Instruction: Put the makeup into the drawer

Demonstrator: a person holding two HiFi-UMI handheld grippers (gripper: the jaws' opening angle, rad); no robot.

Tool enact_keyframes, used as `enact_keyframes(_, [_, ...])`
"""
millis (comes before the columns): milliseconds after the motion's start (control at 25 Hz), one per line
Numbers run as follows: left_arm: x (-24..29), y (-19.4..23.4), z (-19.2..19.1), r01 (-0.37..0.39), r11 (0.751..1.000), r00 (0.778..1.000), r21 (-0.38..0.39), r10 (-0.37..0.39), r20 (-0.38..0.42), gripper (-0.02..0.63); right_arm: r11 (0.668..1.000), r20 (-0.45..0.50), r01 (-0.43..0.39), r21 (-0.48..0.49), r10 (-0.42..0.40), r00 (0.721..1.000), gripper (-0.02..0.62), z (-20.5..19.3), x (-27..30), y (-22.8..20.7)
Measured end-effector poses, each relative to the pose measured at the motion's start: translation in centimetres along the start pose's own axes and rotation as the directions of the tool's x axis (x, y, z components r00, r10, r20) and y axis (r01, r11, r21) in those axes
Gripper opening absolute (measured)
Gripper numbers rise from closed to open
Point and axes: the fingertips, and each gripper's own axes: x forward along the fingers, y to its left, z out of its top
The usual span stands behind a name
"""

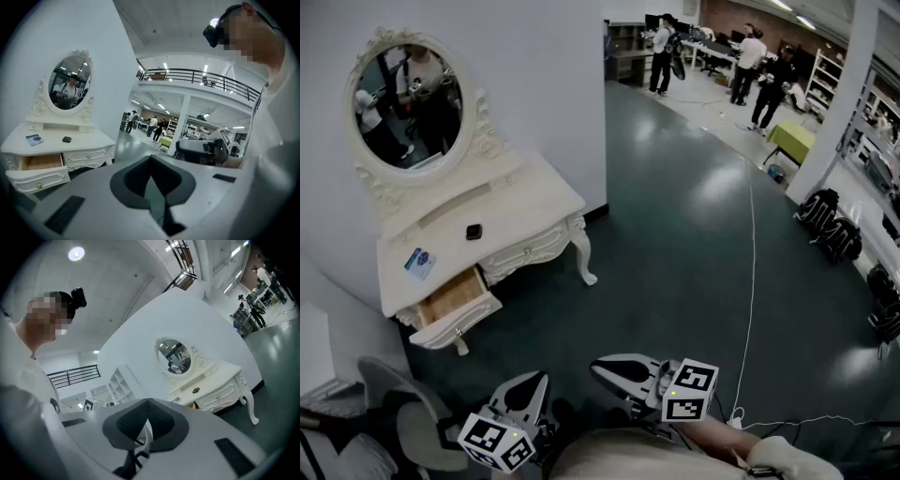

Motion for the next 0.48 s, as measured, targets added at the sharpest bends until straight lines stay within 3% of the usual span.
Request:
enact_keyframes(120, [2.2, 3.9, 2.3, 0.057, 0.996, 0.998, 0.072, -0.059, 0.037, 0.055, 0.996, 0.052, 0.062, -0.064, -0.059, 0.997, 0.026, 1.9, 2.6, -2.6])
enact_keyframes(200, [2.1, 6.8, 3.3, 0.064, 0.995, 0.996, 0.079, -0.069, 0.053, 0.055, 0.993, 0.067, 0.089, -0.078, -0.084, 0.994, 0.026, 2.2, 5.0, -3.6])
enact_keyframes(480, [-2.6, 16.9, 3.8, -0.031, 1.000, 0.996, -0.004, 0.031, 0.089, 0.057, 0.995, -0.010, 0.047, -0.087, -0.048, 0.999, 0.026, 0.2, 14.2, -3.4])
